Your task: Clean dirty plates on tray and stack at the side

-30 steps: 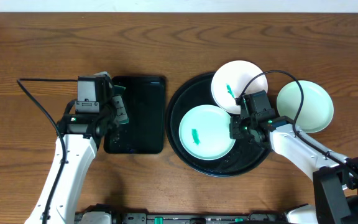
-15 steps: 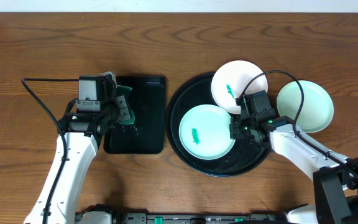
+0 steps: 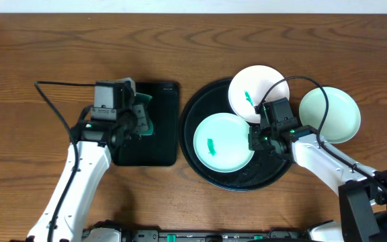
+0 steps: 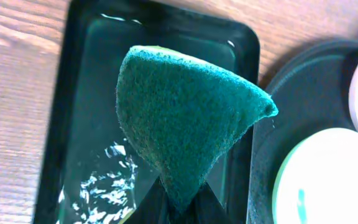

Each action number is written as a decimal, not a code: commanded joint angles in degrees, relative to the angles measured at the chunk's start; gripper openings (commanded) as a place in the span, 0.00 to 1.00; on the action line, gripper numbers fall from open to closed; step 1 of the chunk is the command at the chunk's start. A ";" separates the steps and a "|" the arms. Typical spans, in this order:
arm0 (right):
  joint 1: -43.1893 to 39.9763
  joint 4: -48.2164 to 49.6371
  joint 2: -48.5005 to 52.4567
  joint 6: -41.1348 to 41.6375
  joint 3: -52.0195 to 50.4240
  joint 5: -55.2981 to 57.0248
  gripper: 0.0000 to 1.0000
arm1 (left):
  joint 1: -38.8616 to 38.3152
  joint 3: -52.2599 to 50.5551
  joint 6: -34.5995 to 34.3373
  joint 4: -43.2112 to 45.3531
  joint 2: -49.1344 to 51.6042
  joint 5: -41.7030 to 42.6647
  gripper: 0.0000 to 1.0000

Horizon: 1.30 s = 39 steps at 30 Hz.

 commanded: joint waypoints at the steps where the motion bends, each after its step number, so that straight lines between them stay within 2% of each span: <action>1: 0.09 -0.63 -0.59 0.31 -0.31 -0.07 0.01 | -0.98 -0.33 0.96 0.37 2.36 0.66 0.07; 10: 0.09 -0.63 -0.59 0.31 -0.31 -0.07 0.01 | -1.03 -0.33 0.96 0.28 11.04 0.96 0.07; 14: 0.09 -0.63 -0.59 0.33 -0.31 -0.04 0.01 | -1.03 -0.33 1.01 0.33 13.11 5.46 0.07; 39: 0.09 -0.63 -0.59 0.31 -0.31 -0.04 0.01 | -2.45 -4.94 -2.14 2.91 13.99 6.91 0.07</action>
